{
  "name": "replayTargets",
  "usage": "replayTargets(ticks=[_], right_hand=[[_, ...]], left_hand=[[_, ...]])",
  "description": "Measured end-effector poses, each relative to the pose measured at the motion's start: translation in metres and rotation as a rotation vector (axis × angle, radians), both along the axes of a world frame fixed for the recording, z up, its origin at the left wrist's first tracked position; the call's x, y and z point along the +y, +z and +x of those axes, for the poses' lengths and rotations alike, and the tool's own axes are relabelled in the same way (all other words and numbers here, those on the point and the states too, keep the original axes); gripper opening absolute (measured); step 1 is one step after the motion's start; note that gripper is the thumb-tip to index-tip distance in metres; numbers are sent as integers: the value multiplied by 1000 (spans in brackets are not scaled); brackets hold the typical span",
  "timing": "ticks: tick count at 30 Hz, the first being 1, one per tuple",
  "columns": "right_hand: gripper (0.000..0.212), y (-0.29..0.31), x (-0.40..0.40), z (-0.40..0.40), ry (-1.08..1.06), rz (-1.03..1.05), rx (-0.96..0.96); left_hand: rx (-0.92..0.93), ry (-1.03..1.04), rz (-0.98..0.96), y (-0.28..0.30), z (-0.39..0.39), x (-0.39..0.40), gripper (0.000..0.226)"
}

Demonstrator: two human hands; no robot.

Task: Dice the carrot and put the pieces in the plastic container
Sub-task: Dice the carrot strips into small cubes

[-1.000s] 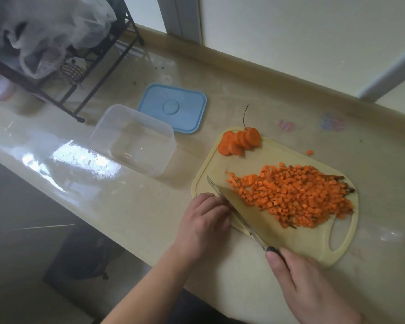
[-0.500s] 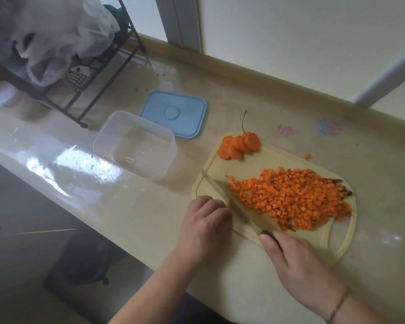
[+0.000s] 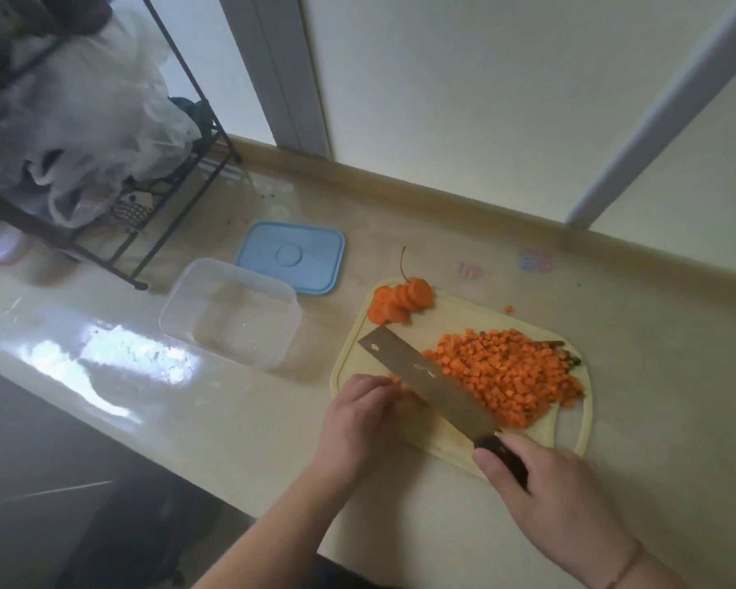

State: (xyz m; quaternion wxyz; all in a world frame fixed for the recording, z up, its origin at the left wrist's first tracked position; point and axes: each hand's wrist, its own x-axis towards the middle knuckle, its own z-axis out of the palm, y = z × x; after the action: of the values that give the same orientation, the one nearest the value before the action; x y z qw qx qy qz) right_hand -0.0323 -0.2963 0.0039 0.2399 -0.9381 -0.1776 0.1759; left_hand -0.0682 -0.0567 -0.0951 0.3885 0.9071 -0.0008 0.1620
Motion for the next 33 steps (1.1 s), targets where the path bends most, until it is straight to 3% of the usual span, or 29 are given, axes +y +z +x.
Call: replayTargets(ticks=[4, 7, 9, 11, 17, 19, 22, 25, 29, 31, 33], right_hand=[[53, 3, 2, 0, 83, -222, -158], [50, 2, 6, -4, 136, -328, -219], [48, 4, 13, -8, 134, -375, -287], [48, 6, 20, -12, 138, -391, -373], [47, 7, 34, -20, 71, -464, -454], [48, 5, 34, -25, 42, -504, -400], [59, 9, 35, -36, -12, -523, -232], [71, 11, 33, -43, -60, -498, -311], [95, 19, 28, -51, -109, -456, -298], [123, 29, 26, -56, -175, -516, -83], [128, 31, 23, -57, -180, -559, -12]], left_hand=[[-115, 192, -98, 28, -20, 12, 25], [-148, -80, -21, 53, -7, 16, 23], [-46, -255, 58, 63, 12, 13, 15], [93, -296, 159, 64, 28, 7, 12], [365, -405, 359, 66, 57, -6, 60], [370, -427, 316, 65, 65, -3, 64], [158, -327, 297, 57, 91, 13, 38], [57, -423, 511, 57, 132, 21, 27], [193, -489, 915, 75, 172, 20, 40], [302, -457, 1067, 81, 181, 25, 50], [342, -472, 1102, 83, 185, 30, 47]])
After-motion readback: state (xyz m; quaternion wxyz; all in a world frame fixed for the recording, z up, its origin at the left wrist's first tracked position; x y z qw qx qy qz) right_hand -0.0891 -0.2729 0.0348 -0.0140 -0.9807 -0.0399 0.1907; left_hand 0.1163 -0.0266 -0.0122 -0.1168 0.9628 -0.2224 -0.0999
